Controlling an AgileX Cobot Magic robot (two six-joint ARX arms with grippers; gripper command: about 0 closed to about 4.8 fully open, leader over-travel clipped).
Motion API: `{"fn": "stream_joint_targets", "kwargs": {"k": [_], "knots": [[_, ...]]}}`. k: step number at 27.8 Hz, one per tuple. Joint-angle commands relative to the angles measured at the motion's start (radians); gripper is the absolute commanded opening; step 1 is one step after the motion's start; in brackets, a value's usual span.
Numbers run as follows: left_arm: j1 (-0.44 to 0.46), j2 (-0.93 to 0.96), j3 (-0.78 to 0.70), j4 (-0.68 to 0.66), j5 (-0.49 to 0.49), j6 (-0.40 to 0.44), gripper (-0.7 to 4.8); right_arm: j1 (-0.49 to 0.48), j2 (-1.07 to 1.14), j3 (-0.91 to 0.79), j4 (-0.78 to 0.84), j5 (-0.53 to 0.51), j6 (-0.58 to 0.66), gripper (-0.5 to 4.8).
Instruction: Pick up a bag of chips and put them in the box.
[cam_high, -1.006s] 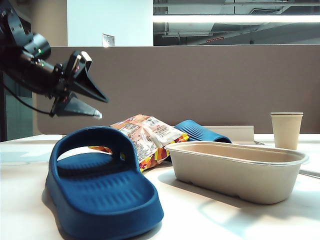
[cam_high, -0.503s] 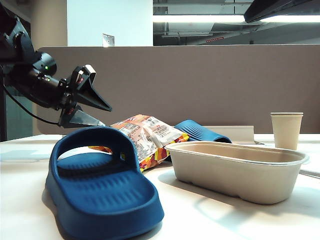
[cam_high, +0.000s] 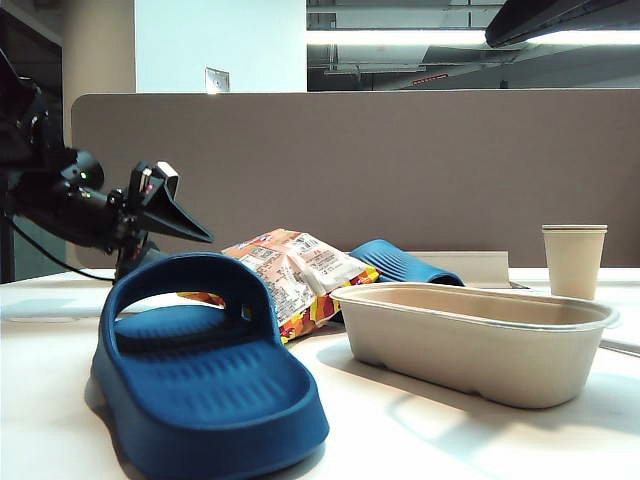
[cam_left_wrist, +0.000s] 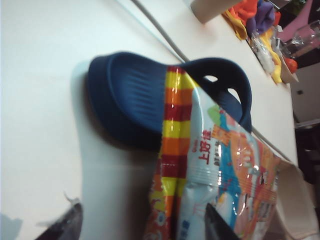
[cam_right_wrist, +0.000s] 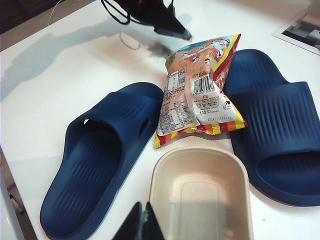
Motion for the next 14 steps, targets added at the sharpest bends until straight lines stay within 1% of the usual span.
{"fn": "stream_joint_targets", "kwargs": {"k": [1, 4, 5, 10, 14], "knots": [[-0.002, 0.021, 0.002, 0.002, 0.066, 0.007, 3.23, 0.001, 0.006, 0.006, 0.012, -0.006, -0.003, -0.02], [-0.006, 0.032, 0.002, -0.002, 0.078, 0.007, 3.79, 0.001, 0.013, 0.006, 0.011, -0.006, -0.003, -0.02], [-0.009, 0.034, 0.002, -0.002, 0.088, 0.008, 3.85, 0.001, 0.015, 0.006, 0.011, -0.006, -0.003, -0.02], [-0.010, 0.038, 0.002, 0.001, 0.137, 0.007, 3.86, 0.001, 0.025, 0.006, 0.012, -0.006, -0.003, -0.02], [-0.017, 0.038, 0.002, 0.001, 0.141, 0.008, 3.86, 0.001, 0.027, 0.006, 0.013, -0.006, -0.003, -0.02]]}}
